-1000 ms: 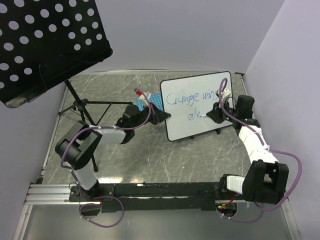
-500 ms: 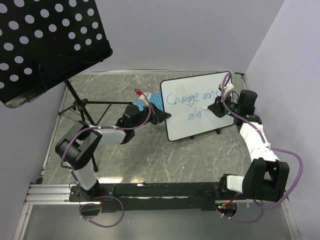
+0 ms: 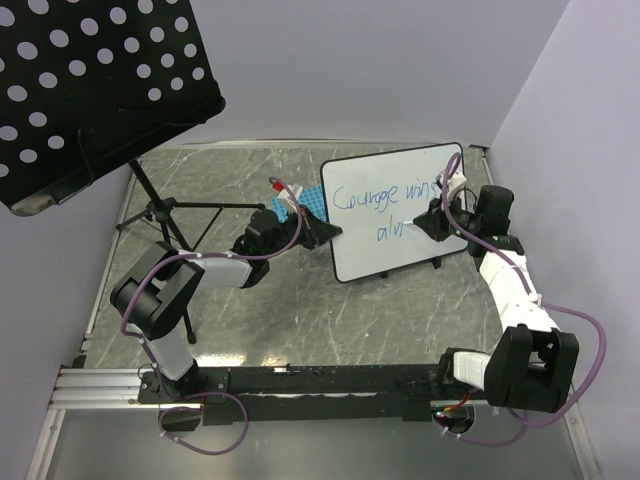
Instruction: Write a sentence on the whiteboard
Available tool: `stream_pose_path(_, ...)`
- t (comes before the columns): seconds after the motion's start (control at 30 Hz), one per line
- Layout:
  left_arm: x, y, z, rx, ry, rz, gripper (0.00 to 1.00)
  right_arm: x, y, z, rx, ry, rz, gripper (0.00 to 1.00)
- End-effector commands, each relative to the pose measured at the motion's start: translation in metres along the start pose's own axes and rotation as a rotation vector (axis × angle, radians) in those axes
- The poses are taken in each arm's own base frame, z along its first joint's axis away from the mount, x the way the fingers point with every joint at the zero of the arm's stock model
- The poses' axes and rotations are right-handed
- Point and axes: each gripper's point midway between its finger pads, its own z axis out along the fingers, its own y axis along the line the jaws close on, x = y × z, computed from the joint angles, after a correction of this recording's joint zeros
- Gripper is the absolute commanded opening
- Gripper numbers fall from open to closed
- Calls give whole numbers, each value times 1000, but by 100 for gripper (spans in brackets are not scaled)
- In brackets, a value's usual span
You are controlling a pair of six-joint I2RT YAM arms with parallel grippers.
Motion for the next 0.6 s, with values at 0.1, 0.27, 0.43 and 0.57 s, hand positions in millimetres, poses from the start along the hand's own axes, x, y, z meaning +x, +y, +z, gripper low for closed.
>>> stream_pose_path(0.1, 5, -13, -2, 66, 21, 93, 1, 9, -3, 5, -11, 11, 4, 0)
stream_pose_path(0.27, 4, -13, -1, 67, 18, 91, 1, 14, -4, 7, -12, 26, 9, 0)
stream_pose_path(0.43, 4, -13, -1, 67, 18, 93, 1, 19, -3, 7, -17, 41, 13, 0)
stream_pose_path(0.57, 4, -13, -1, 67, 18, 93, 1, 23, 1, 6, -25, 53, 9, 0)
